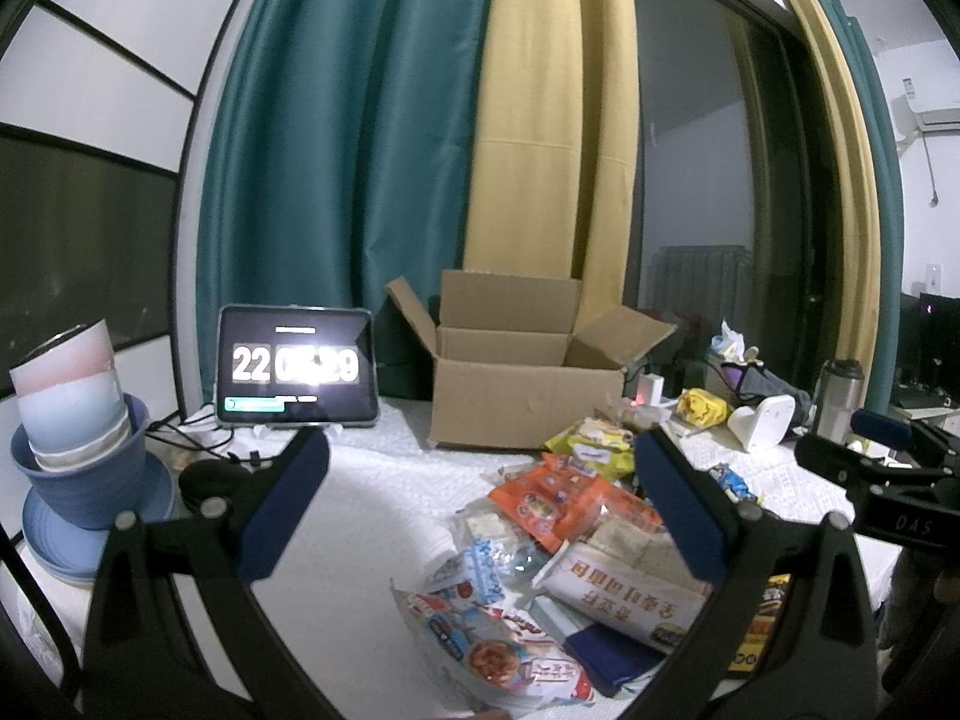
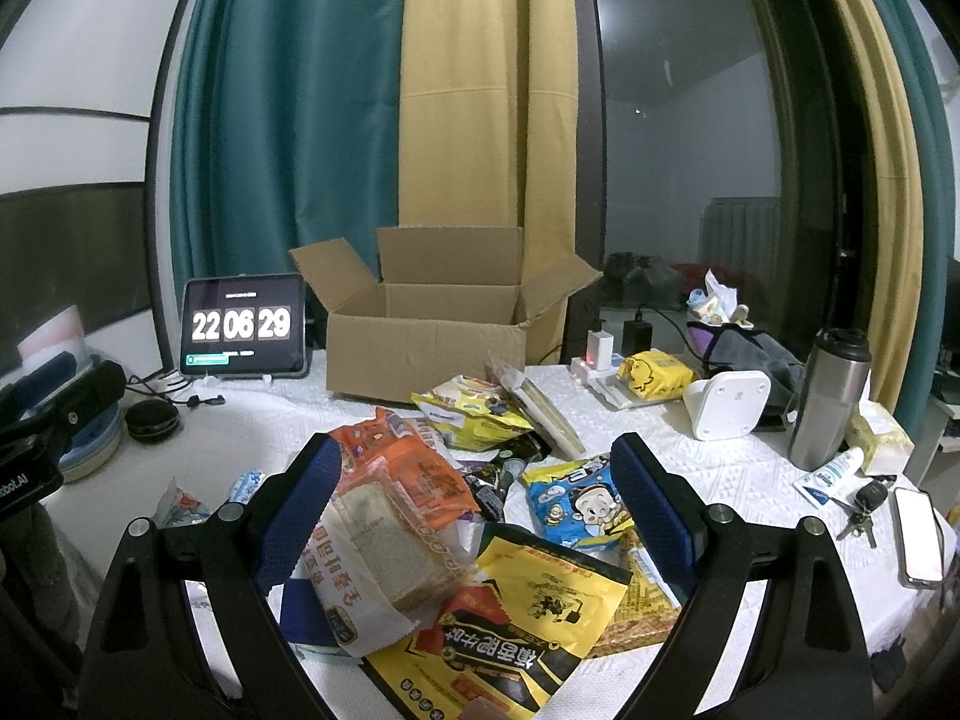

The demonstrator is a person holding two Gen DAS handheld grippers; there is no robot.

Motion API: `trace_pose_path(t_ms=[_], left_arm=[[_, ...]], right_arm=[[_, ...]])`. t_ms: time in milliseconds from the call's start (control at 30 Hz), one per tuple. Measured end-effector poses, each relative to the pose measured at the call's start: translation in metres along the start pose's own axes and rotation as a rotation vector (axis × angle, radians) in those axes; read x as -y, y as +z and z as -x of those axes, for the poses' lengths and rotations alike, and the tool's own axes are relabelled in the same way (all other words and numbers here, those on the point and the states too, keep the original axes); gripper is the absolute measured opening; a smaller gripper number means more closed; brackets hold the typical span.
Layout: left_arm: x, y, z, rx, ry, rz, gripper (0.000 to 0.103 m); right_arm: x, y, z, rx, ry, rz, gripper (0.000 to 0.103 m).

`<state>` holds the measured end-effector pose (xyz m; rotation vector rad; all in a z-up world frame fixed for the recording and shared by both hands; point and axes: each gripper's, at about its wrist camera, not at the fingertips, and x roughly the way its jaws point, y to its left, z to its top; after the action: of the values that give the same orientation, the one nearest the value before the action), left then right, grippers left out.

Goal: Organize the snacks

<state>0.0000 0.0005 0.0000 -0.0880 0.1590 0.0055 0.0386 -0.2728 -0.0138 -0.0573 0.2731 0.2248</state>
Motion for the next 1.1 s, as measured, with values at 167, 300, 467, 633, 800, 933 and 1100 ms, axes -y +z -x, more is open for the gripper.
trace_pose_path(t_ms=[167, 300, 467, 633, 800, 933, 1100], left_arm=[[0.000, 0.000, 0.000, -0.001, 0.001, 0.001, 0.103], [0.000, 0.000, 0.001, -0.004, 0.001, 0.001, 0.103], [-0.006, -0.002, 0.001, -0.012, 0.002, 0.003, 0.103], [-0.006, -0.011, -0.001, -0.026, 0.005, 0.002, 0.103], [-0.006, -0.031, -0.015, -0.048, 0.004, 0.008, 0.103], [-0.009, -0.049, -0.031, -0.160, 0.004, 0.032, 0.103], [-0.012, -0.067, -0.051, -0.279, -0.009, 0.052, 0.103]], right_arm=[[0.000, 0.000, -0.001, -0.002, 0.001, -0.001, 0.093], [-0.002, -0.001, 0.000, -0.001, 0.002, 0.001, 0.093], [-0.002, -0.001, 0.000, -0.002, 0.005, 0.001, 0.093], [-0.010, -0.006, 0.000, -0.014, 0.014, 0.006, 0.093], [-0.016, -0.014, -0.015, -0.059, 0.037, 0.006, 0.093], [-0.019, -0.022, -0.034, -0.112, 0.068, 0.000, 0.093], [-0.020, -0.040, -0.063, -0.197, 0.108, -0.021, 0.093]])
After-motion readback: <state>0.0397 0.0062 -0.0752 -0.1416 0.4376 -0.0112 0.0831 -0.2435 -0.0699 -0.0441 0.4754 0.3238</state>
